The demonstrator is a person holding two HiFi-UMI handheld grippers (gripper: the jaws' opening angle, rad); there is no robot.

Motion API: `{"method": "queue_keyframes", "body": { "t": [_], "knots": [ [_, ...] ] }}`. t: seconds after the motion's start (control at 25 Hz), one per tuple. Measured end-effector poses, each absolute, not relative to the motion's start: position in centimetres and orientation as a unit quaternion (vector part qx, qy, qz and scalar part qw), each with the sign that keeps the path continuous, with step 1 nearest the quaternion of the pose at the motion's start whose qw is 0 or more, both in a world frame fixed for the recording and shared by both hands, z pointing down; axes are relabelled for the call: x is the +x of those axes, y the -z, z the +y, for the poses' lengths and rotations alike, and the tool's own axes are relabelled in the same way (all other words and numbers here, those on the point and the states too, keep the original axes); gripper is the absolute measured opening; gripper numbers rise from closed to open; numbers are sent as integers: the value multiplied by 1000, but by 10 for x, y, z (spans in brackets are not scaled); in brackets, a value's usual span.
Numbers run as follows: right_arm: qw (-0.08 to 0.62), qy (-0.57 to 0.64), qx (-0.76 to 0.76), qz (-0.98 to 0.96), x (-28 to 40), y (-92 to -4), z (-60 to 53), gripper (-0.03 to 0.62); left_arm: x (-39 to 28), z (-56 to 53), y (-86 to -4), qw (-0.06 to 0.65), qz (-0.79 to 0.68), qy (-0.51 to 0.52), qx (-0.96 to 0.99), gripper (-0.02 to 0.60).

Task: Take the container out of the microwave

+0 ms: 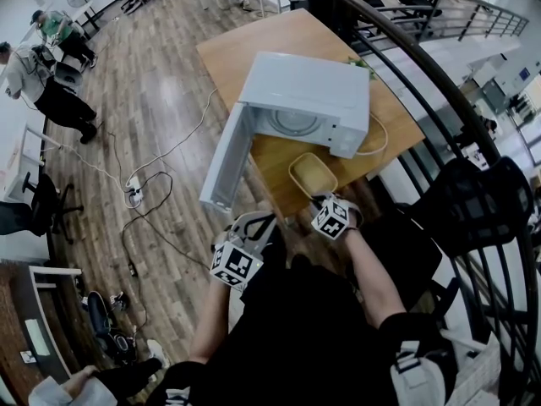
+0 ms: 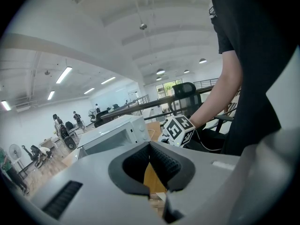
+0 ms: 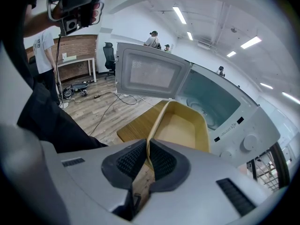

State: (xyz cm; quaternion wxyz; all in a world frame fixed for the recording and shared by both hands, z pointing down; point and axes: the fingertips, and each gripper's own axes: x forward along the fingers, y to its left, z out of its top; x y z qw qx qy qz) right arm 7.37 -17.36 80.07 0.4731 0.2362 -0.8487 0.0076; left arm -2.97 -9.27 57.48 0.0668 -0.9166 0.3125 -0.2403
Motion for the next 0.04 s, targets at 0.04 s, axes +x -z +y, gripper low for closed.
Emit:
{"method": "queue_keyframes", "body": {
  "t": [0.04],
  "knots": [
    [473,-9,235,-849,73,-802,-173,23,-30,-92,-575,67,312,240,-917,3]
  ]
}}
